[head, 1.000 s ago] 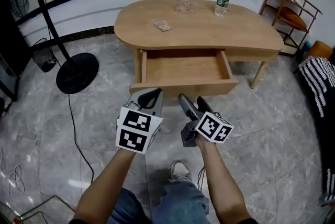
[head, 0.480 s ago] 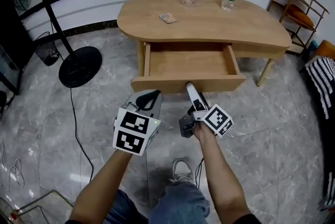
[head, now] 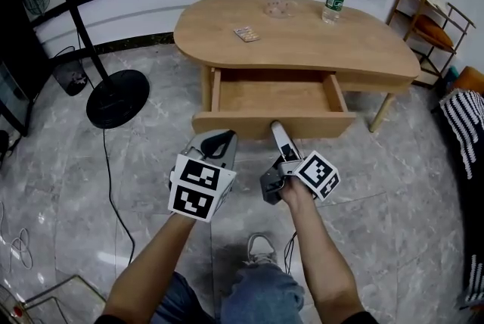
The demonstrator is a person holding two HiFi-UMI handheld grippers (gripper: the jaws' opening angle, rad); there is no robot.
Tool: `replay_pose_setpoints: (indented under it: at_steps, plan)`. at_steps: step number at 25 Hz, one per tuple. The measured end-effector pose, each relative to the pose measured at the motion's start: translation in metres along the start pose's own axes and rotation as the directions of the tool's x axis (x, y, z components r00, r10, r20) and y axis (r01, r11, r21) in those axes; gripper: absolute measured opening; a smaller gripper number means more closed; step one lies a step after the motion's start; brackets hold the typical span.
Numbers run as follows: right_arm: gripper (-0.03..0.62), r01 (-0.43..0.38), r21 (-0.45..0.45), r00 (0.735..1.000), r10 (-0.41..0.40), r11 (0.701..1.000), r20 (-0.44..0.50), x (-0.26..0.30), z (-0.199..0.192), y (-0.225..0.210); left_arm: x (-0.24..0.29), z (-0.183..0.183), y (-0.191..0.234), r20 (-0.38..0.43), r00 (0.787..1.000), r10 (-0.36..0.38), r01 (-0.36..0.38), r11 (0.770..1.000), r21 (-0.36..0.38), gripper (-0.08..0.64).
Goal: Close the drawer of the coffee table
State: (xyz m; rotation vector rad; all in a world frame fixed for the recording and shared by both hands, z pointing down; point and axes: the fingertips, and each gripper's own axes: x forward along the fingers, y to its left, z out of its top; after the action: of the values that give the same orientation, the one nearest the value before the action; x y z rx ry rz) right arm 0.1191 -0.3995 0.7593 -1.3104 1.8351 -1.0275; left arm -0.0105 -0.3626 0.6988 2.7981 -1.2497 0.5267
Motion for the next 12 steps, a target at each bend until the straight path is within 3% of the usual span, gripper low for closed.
replay_pose_setpoints:
  at_steps: [12]
  plan:
    - [0.499, 0.051, 0.029, 0.998, -0.050, 0.998, -0.027, 0.000, 0.003, 0.006, 0.002, 0.017, 0.007, 0.035, 0.999, 0.013, -0.013, 1.000, 0.001, 0.009]
